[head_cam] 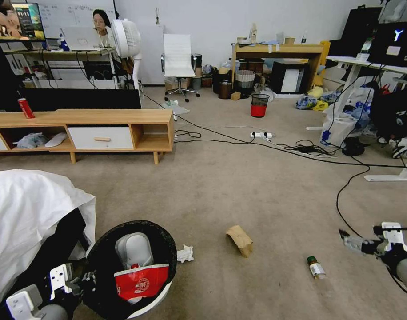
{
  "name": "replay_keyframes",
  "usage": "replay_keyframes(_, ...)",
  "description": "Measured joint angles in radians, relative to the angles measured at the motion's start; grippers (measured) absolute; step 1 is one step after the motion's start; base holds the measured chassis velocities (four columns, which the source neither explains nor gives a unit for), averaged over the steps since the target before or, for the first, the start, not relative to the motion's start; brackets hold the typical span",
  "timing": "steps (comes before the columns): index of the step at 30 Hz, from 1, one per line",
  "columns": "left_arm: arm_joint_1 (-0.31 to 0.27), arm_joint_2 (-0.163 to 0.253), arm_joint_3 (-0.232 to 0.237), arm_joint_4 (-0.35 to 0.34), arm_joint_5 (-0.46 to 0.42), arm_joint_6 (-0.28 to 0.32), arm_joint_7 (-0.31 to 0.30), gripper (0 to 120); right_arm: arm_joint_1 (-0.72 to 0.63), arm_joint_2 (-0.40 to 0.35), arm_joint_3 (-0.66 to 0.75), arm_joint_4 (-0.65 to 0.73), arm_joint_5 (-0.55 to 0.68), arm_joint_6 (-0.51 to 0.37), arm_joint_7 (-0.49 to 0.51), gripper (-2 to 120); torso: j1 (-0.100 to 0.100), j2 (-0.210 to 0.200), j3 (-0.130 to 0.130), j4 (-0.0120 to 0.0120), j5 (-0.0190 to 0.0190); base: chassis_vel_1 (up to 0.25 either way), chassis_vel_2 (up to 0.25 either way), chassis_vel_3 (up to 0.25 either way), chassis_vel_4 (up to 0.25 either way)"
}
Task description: Pick up the trash bin and place the garbage on the floor into it.
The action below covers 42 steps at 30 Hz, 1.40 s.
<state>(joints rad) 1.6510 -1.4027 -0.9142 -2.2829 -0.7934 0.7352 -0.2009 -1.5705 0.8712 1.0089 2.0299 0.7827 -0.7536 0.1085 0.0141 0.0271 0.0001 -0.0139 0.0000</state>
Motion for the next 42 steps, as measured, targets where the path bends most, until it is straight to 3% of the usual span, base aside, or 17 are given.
replay_keyframes(6,-0.007,0.001,0.005,0.016,0.0,-0.001,0.001,2,-0.032,-0.011,-0.045,-0.119,-0.142,0.003,-0.066,100,0.0,0.0,0.0,-0.0002,0.0,0.0,0.0,0.0,0.0)
replay_keyframes(17,-0.008,0.003,0.008,0.029,0.001,-0.005,0.003,2,0.018,0.001,-0.158,-0.279,-0.207,0.013,-0.063,100,0.0,0.0,0.0,0.0001,0.0,0.0,0.0,0.0,0.0)
replay_keyframes(25,-0.005,-0.009,0.008,0.033,0.009,-0.005,0.003,2,0.136,0.029,-0.313,-0.46,-0.228,0.076,-0.075,100,0.0,0.0,0.0,0.0001,0.0,0.0,0.0,0.0,0.0)
replay_keyframes(42,0.0,-0.019,-0.001,0.035,0.015,-0.005,-0.004,2,0.364,0.084,-0.492,-0.709,-0.269,0.147,-0.101,100,0.0,0.0,0.0,0.0001,0.0,0.0,0.0,0.0,0.0)
